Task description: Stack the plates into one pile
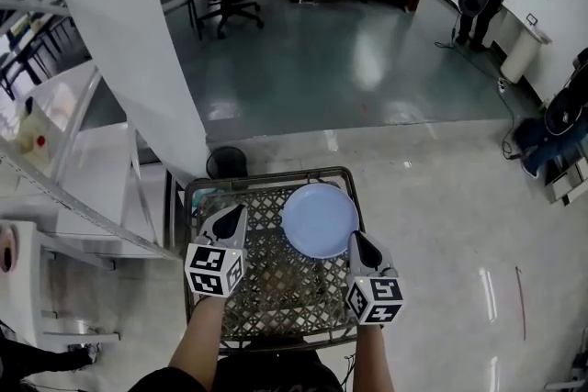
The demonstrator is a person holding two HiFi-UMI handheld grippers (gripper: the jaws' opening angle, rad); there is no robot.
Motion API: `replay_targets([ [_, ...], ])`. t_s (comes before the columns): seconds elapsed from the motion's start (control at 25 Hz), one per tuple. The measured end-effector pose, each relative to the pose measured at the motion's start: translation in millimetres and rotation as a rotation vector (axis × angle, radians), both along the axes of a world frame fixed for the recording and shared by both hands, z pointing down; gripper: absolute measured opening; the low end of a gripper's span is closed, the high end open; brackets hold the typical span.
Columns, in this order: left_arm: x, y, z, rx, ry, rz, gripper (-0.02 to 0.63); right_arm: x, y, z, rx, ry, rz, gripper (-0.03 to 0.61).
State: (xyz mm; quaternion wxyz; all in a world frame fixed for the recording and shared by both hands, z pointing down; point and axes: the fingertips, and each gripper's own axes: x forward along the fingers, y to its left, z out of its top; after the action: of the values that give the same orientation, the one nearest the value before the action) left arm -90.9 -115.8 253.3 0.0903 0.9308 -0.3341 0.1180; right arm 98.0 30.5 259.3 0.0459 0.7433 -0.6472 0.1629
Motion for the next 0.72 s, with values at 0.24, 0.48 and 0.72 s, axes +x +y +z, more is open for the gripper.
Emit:
replay_targets([
  [0.24, -12.6, 8.9, -30.1, 0.069, 0.013, -0.006, -0.002, -5.6, 3.5, -24.1, 0.042, 0.026, -0.004, 0.006],
  [0.48, -24.1, 12.8, -51.8, 0.100, 0.039, -0.022, -0.002, -10.4, 7.9, -44.0, 0.075, 0.048, -0.013, 0.006],
  [0.72, -31.9, 11.6, -63.3, 0.125, 0.048, -0.021, -0.002, -13.9, 7.8, -62.1, 0.107, 0.072, -0.015, 0.006],
])
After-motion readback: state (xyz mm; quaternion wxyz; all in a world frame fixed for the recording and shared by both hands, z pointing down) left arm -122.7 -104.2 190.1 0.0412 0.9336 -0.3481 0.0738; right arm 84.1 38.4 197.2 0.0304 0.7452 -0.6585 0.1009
